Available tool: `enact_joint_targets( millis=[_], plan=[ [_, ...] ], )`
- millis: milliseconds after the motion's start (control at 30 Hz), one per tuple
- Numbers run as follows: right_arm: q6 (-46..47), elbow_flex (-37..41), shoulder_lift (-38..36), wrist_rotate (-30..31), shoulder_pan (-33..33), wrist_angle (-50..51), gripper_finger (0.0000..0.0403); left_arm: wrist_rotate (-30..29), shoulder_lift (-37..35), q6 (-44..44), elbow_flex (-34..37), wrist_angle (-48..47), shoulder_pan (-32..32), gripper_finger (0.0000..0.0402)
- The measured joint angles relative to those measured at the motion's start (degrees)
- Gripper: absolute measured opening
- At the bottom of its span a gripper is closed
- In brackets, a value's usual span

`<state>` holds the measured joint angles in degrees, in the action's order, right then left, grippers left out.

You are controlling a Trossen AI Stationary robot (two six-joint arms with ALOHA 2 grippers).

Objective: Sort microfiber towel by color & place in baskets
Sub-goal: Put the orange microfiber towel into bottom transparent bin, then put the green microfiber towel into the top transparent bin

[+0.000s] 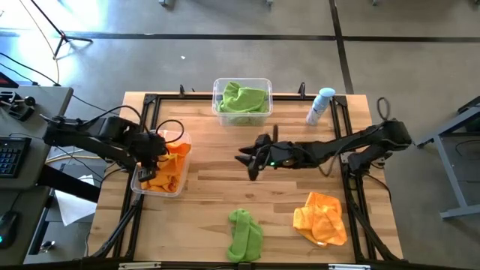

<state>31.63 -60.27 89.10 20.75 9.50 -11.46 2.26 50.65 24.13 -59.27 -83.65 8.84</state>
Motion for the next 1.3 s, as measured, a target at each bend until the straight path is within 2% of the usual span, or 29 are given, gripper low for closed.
enact_joint_targets(
  millis=[300, 433, 533, 667, 900, 1100, 1300],
  plan=[
    [-11.59, -0.5, 12.8, -1.89, -0.82, -25.57, 0.0165, 1.68, -3.95, 1.3, -0.02, 0.02, 0.0, 0.0158],
    [-15.55, -7.23, 18.14, -4.86, -1.64, -25.46, 0.0165, 2.39, -5.27, 1.27, -0.02, 1.94, 0.0, 0.0158],
    [-19.42, -16.25, 22.81, -7.05, -2.43, -18.78, 0.0165, 3.84, -5.6, -0.36, -0.02, 2.04, 0.0, 0.0158],
    [-22.46, -29.61, 28.73, -7.08, -4.12, -4.66, 0.0165, 9.6, -4.7, -3.67, -0.04, -1.92, 0.0, 0.0158],
    [-21.36, -46.72, 34.82, -8.94, -6.73, 15.84, 0.0165, 9.0, -3.17, 0.85, -0.04, -4.48, -0.04, 0.0158],
    [-21.32, -52.71, 34.23, -9.19, -7.55, 36.12, 0.0165, 8.57, -3.35, 2.64, -0.04, -0.97, -0.04, 0.0158],
    [-19.92, -53.05, 34.18, -9.26, -6.89, 46.55, 0.0156, 7.09, -3.26, 2.68, -0.61, 2.4, -0.04, 0.0158]
  ],
)
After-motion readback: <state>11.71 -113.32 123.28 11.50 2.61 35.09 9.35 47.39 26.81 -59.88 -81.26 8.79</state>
